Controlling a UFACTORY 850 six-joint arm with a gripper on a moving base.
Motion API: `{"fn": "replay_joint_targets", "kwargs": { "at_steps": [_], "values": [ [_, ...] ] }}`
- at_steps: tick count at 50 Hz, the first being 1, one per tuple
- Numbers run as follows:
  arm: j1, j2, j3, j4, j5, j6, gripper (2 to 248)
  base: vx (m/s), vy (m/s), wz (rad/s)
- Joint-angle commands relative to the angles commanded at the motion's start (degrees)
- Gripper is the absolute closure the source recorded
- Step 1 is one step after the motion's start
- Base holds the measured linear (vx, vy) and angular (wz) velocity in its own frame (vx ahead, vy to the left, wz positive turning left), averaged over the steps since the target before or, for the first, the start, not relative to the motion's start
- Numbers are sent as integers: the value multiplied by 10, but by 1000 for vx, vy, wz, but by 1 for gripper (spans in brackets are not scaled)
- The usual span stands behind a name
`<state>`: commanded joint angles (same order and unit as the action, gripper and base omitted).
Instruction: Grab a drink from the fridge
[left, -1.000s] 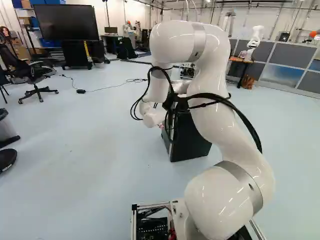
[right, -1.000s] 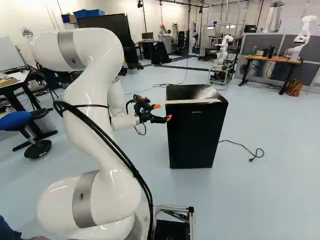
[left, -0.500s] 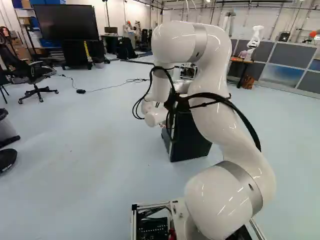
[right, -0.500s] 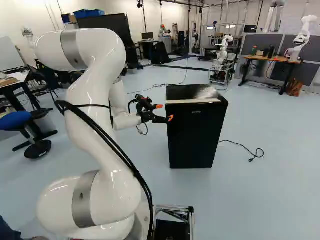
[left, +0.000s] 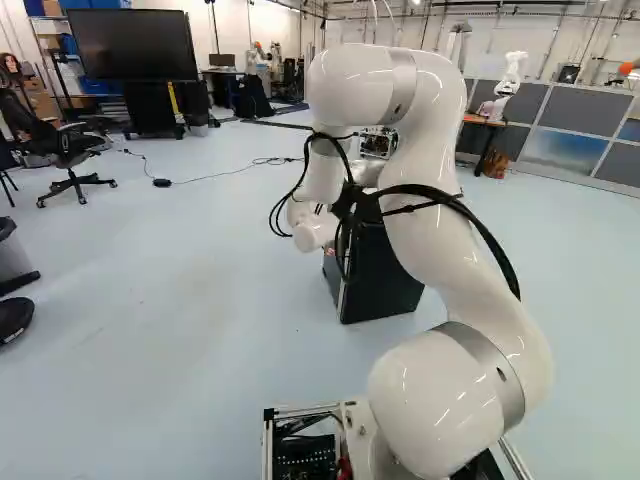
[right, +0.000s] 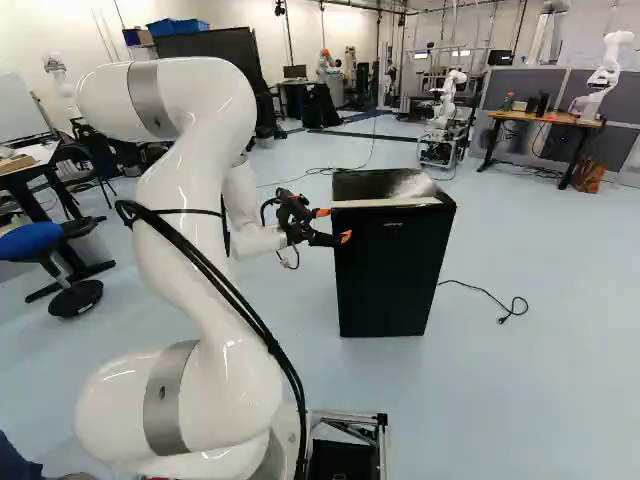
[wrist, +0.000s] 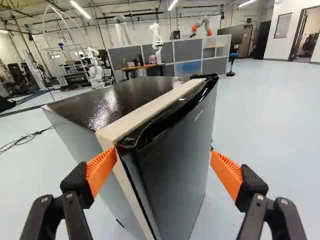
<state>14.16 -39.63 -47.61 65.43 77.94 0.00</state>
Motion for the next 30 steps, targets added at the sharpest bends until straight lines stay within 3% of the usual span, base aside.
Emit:
{"fn": "replay_joint_targets", "kwargs": {
  "at_steps": [30],
  "values": [
    [1, 48, 84, 0, 0, 0, 3, 0, 0, -3]
  ]
}}
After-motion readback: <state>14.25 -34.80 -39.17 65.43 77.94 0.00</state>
